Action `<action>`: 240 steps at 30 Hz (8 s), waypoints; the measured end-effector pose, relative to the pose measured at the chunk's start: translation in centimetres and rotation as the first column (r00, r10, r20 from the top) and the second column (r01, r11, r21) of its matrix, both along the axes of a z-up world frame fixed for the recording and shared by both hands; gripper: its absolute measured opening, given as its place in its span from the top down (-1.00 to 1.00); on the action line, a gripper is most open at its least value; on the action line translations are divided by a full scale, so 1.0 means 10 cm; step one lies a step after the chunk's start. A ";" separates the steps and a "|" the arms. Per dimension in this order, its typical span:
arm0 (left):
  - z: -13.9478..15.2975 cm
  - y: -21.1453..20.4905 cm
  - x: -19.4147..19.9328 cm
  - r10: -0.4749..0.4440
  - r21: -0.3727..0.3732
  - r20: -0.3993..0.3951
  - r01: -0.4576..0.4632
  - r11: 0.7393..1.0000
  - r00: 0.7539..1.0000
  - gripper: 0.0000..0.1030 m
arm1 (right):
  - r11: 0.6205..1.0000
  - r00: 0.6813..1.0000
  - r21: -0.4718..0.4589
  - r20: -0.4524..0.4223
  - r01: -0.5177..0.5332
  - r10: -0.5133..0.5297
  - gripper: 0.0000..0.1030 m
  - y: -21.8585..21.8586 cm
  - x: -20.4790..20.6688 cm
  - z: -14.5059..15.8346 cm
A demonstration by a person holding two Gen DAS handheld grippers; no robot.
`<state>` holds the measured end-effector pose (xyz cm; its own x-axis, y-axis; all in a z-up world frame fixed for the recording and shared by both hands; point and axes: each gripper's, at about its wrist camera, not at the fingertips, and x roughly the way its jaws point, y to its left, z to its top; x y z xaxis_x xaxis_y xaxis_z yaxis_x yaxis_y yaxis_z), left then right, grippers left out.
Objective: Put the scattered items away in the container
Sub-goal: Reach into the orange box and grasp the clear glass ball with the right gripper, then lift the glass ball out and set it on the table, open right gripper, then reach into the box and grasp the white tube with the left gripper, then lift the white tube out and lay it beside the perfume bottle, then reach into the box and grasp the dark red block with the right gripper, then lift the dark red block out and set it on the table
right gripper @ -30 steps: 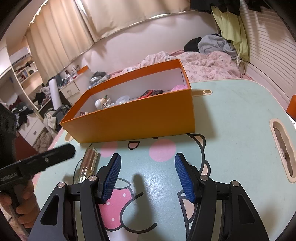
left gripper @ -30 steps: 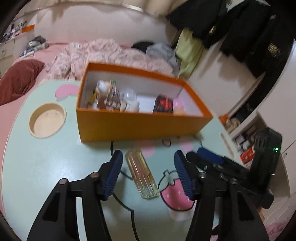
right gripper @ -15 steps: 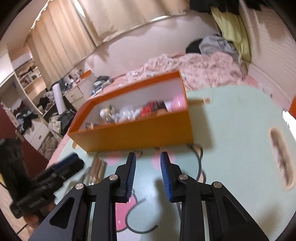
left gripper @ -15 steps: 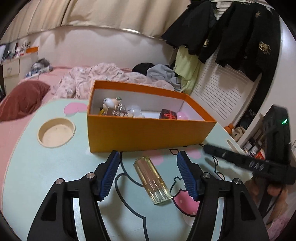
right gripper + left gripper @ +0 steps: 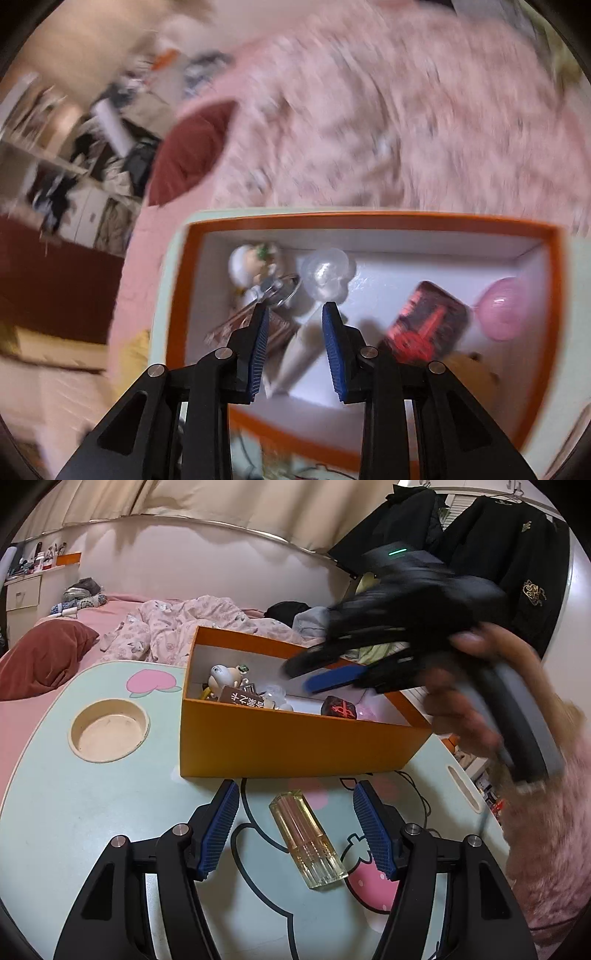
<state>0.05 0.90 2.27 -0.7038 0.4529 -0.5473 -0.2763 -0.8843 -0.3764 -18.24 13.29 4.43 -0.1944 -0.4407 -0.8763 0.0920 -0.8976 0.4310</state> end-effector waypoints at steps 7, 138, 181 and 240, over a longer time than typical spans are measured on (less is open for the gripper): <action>0.01 0.00 0.05 -0.021 0.007 -0.024 0.021 1.000 1.000 -0.26 | 0.989 0.998 0.128 -0.014 0.068 -0.067 0.44 -0.08 -0.25 -0.04; 0.44 0.65 -1.64 -0.072 -0.375 0.455 0.265 0.889 0.888 0.63 | 0.989 0.848 -0.003 -0.514 0.150 -0.130 -0.12 0.57 1.95 -0.24; -0.01 -0.36 -0.08 0.111 0.008 0.126 -0.113 0.994 0.986 0.02 | 0.991 0.867 -0.004 -0.483 0.136 -0.121 -0.12 0.61 1.95 -0.08; -0.02 -0.46 0.09 0.077 0.135 0.056 -0.084 0.987 0.995 -0.19 | 0.956 0.966 0.248 -0.161 -0.158 0.202 0.27 0.30 1.34 0.75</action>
